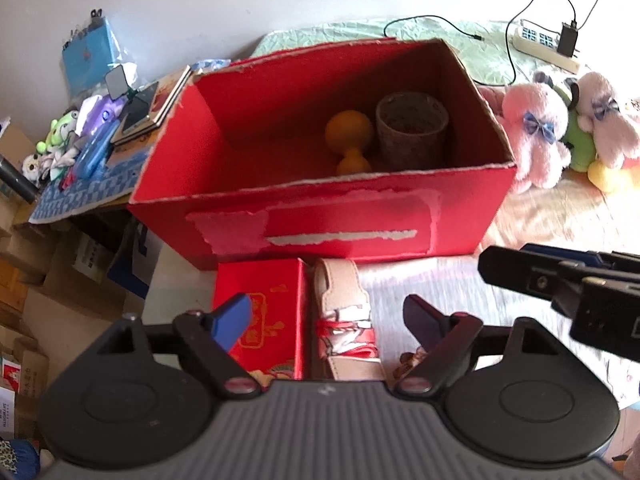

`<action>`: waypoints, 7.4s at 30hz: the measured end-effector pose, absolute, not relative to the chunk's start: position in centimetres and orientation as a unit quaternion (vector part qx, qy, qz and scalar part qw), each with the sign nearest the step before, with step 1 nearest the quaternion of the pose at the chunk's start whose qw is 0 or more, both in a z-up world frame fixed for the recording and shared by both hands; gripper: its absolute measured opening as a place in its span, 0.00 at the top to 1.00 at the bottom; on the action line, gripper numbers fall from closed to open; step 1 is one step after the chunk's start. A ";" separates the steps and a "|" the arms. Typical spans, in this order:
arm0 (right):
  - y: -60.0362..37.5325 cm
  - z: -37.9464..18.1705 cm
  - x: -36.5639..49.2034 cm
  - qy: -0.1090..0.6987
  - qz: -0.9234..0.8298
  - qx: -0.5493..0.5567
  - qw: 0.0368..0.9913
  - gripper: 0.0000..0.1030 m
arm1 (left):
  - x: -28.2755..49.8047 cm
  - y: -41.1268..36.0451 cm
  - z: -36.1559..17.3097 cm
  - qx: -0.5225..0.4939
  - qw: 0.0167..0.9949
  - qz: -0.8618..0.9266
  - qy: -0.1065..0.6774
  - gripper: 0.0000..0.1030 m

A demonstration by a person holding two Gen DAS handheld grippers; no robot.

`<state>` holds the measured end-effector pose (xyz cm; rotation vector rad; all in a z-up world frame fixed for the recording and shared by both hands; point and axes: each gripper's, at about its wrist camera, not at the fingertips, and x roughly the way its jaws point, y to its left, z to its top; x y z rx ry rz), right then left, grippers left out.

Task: Organize objects
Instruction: 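Move the right gripper out of the box to the brown pine cone, then grasp the pine cone with the right gripper, then carry the pine cone into the red box and open the right gripper, then withdraw the right gripper up out of the red box, then lower the right gripper to the beige strap with red ribbon beside the box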

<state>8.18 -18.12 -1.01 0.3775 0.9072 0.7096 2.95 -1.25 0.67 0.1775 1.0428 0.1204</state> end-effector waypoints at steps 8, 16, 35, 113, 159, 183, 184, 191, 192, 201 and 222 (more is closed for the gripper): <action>-18.8 -3.0 8.0 0.459 0.336 0.202 0.797 0.57 | 2.4 -1.9 -0.7 0.084 0.859 0.047 0.502 0.11; -20.4 -5.4 7.9 0.492 0.339 0.253 0.761 0.57 | 0.8 -1.0 -1.8 0.070 0.868 0.013 0.491 0.11; -20.8 -9.6 9.3 0.582 0.368 0.292 0.664 0.58 | -1.0 -2.5 -5.9 0.006 0.856 -0.118 0.503 0.25; -6.8 1.2 19.7 0.503 0.189 -0.083 0.839 0.63 | 16.6 4.4 -2.8 -0.027 0.827 -0.298 0.476 0.41; -13.2 3.4 12.9 0.355 0.272 0.087 0.890 0.66 | 9.8 4.0 2.7 0.044 0.896 -0.029 0.441 0.21; -15.6 1.7 9.4 0.395 0.328 0.122 0.849 0.65 | 5.1 2.7 2.4 0.044 0.887 0.072 0.453 0.19; -15.6 1.5 9.2 0.398 0.330 0.123 0.847 0.65 | 4.9 2.7 2.2 0.043 0.886 0.074 0.456 0.19; -14.6 -0.4 8.7 0.440 0.334 0.129 0.823 0.64 | 3.7 3.5 0.7 0.035 0.874 0.087 0.476 0.19; -14.4 -0.6 8.7 0.447 0.332 0.129 0.821 0.64 | 3.6 3.7 0.5 0.033 0.872 0.087 0.480 0.19; -12.2 -1.5 8.7 0.475 0.311 0.140 0.811 0.63 | 4.3 5.7 -1.0 0.035 0.864 0.062 0.498 0.19; -9.0 -4.1 8.9 0.522 0.239 0.160 0.803 0.59 | 3.1 12.6 -2.7 0.013 0.868 -0.117 0.483 0.18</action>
